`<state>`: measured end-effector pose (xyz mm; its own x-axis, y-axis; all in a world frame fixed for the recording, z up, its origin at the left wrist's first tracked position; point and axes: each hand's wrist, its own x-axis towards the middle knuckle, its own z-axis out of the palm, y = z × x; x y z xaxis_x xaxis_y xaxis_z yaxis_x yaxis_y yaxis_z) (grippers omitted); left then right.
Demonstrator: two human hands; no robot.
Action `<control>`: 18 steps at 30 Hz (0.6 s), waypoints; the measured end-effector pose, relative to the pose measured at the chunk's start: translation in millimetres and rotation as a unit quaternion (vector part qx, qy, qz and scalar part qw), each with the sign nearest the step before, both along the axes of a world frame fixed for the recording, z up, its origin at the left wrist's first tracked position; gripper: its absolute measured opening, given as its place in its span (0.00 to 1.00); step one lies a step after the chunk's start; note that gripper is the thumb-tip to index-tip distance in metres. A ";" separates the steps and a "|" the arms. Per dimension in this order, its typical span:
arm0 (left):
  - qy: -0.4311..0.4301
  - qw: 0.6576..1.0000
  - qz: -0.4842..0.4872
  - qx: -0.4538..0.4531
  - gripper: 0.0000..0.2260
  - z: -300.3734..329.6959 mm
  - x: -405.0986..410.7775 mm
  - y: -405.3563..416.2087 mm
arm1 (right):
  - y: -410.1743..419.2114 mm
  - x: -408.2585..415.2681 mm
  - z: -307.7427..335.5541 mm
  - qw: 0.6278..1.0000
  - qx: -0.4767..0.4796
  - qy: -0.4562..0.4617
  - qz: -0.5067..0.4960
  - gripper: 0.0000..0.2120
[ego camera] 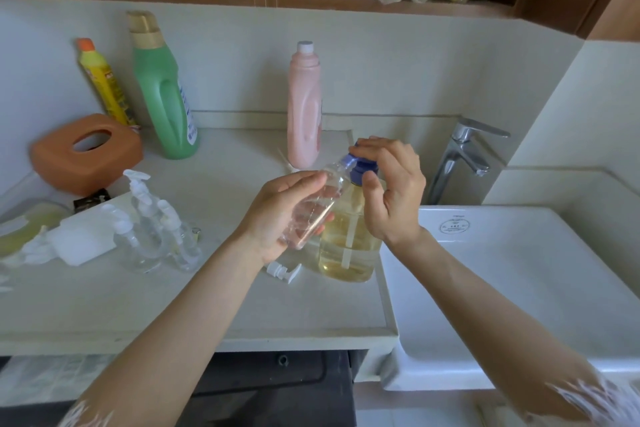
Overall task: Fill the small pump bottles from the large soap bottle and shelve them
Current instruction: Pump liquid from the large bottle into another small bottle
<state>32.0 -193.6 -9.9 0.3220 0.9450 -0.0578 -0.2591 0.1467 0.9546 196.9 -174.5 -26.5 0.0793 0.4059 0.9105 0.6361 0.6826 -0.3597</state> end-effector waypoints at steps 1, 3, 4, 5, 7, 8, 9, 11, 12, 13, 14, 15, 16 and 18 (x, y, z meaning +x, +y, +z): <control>-0.004 1.000 0.000 -0.001 0.14 1.3 0.4 -0.1 | -0.8 2.2 4.0 1.000 -0.002 -0.007 0.010 0.31; -0.016 1.000 0.002 -0.004 0.16 5.0 0.7 0.4 | -2.1 5.8 12.6 0.999 -0.004 -0.025 0.021 0.31; -0.019 1.000 0.001 -0.005 0.16 6.3 0.7 1.1 | -2.3 7.4 16.8 0.999 -0.010 -0.031 0.026 0.31; -0.021 1.000 0.001 -0.005 0.17 7.1 1.0 1.7 | -2.4 9.1 20.3 0.999 -0.018 -0.033 0.032 0.30; -0.024 1.000 -0.001 -0.004 0.19 7.1 1.1 3.1 | -2.8 10.8 22.4 0.998 -0.033 -0.027 0.049 0.26; -0.026 1.000 -0.003 -0.004 0.19 7.2 1.4 4.0 | -3.2 11.3 21.9 0.997 -0.039 -0.015 0.059 0.23; -0.026 1.000 -0.004 -0.007 0.19 6.6 1.7 4.9 | -3.8 10.7 20.1 0.996 -0.045 0.005 0.073 0.21; -0.027 0.999 -0.010 -0.014 0.18 5.9 2.7 6.2 | -3.6 8.8 16.3 0.990 -0.053 0.064 0.113 0.20; -0.027 0.999 -0.014 -0.016 0.18 4.7 3.3 6.4 | -3.1 7.6 14.3 0.986 -0.053 0.088 0.130 0.20; -0.027 0.999 -0.018 -0.018 0.18 3.1 4.1 6.3 | -2.3 7.0 12.6 0.983 -0.055 0.102 0.140 0.20; -0.027 0.999 -0.021 -0.022 0.18 -1.0 4.0 6.2 | -1.3 5.8 8.9 0.982 -0.060 0.108 0.143 0.20; -0.028 0.999 -0.023 -0.024 0.18 -3.8 3.9 6.0 | 0.2 5.0 5.7 0.982 -0.060 0.109 0.141 0.19; -0.029 0.999 -0.025 -0.026 0.15 -6.8 3.4 5.6 | 0.9 4.4 1.6 0.984 -0.057 0.105 0.132 0.19; -0.031 0.999 -0.027 -0.032 0.11 -10.0 2.4 6.8 | 2.1 3.5 -4.1 0.988 -0.044 0.096 0.109 0.19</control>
